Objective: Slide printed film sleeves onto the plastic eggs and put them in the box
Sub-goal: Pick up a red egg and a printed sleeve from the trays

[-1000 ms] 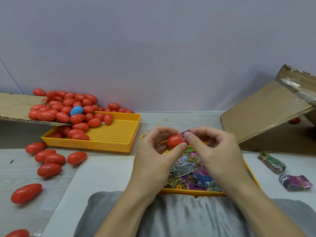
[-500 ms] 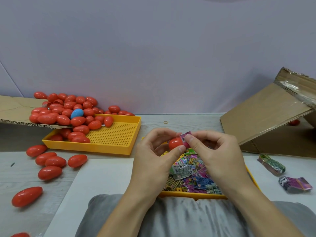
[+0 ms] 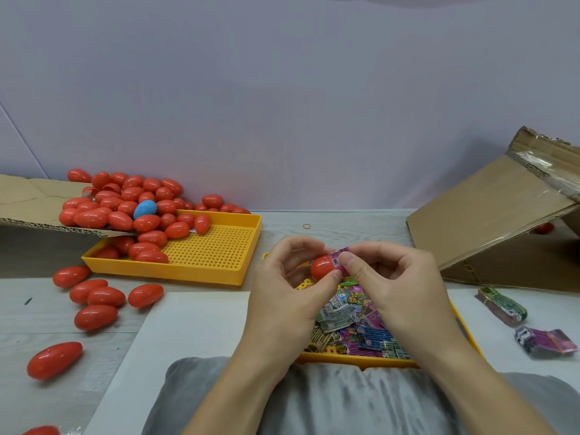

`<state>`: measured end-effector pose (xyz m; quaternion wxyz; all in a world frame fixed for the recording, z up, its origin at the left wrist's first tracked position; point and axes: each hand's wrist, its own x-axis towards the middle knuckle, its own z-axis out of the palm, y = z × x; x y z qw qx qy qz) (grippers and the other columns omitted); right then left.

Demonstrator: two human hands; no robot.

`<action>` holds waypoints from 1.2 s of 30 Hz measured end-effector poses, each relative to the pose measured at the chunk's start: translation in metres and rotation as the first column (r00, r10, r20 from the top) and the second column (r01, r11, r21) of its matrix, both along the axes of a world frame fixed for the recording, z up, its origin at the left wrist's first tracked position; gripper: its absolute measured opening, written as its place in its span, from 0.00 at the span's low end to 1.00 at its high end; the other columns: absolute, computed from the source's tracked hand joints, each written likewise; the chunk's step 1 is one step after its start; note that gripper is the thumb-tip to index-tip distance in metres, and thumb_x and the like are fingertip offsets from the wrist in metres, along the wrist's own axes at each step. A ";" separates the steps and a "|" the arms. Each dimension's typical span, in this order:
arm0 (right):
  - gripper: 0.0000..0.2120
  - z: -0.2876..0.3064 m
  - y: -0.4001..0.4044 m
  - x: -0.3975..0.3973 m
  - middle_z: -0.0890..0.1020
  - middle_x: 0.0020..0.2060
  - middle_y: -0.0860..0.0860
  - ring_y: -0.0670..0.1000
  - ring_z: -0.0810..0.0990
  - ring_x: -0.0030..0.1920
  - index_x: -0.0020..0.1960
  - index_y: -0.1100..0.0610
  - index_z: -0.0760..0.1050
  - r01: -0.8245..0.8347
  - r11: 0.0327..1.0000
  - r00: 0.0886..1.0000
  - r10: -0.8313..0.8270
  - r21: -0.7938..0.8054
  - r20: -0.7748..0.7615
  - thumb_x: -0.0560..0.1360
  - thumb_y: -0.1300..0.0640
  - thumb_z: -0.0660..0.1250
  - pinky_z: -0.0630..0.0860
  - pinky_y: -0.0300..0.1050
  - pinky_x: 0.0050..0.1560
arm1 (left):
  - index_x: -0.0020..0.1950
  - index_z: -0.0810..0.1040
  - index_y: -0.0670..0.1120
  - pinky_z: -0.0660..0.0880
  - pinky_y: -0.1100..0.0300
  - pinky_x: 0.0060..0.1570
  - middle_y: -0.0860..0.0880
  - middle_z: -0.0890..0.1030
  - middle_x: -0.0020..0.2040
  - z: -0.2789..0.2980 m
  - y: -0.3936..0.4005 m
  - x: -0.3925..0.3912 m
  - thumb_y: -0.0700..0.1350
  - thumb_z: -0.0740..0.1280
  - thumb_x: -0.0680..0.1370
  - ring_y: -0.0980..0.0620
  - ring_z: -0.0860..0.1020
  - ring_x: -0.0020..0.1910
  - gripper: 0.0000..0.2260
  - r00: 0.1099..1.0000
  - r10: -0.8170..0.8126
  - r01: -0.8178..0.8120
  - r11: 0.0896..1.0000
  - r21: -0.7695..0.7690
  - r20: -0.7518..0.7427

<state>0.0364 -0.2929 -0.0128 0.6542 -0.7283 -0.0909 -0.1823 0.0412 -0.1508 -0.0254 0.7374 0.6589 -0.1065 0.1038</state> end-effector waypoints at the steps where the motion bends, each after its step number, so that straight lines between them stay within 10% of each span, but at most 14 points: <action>1: 0.02 0.000 0.000 -0.001 0.86 0.36 0.47 0.43 0.84 0.39 0.42 0.51 0.84 -0.006 1.000 1.000 0.006 -0.004 0.003 0.72 0.57 0.73 0.76 0.31 0.38 | 0.50 0.79 0.47 0.81 0.57 0.50 0.48 0.86 0.48 0.000 0.000 0.000 0.32 0.76 0.71 0.50 0.85 0.49 0.14 1.000 -0.002 0.002 1.000 0.001 -0.005; 14: 0.05 -0.001 -0.001 0.002 0.80 0.26 0.42 0.38 0.77 0.27 0.44 0.56 0.84 -0.028 0.994 0.990 0.042 0.103 -0.137 0.76 0.61 0.70 0.70 0.27 0.27 | 0.52 0.77 0.47 0.81 0.61 0.46 0.50 0.87 0.47 0.002 -0.002 -0.003 0.34 0.78 0.69 0.52 0.85 0.48 0.18 1.000 0.008 -0.006 0.998 0.070 -0.020; 36: 0.12 -0.002 -0.004 0.004 0.87 0.44 0.53 0.46 0.84 0.44 0.46 0.51 0.86 -0.113 0.961 0.935 0.190 0.254 -0.301 0.68 0.48 0.69 0.76 0.39 0.41 | 0.54 0.77 0.45 0.81 0.62 0.48 0.49 0.87 0.48 0.005 -0.003 -0.005 0.34 0.79 0.68 0.55 0.85 0.50 0.19 1.000 0.029 -0.030 0.991 0.127 0.009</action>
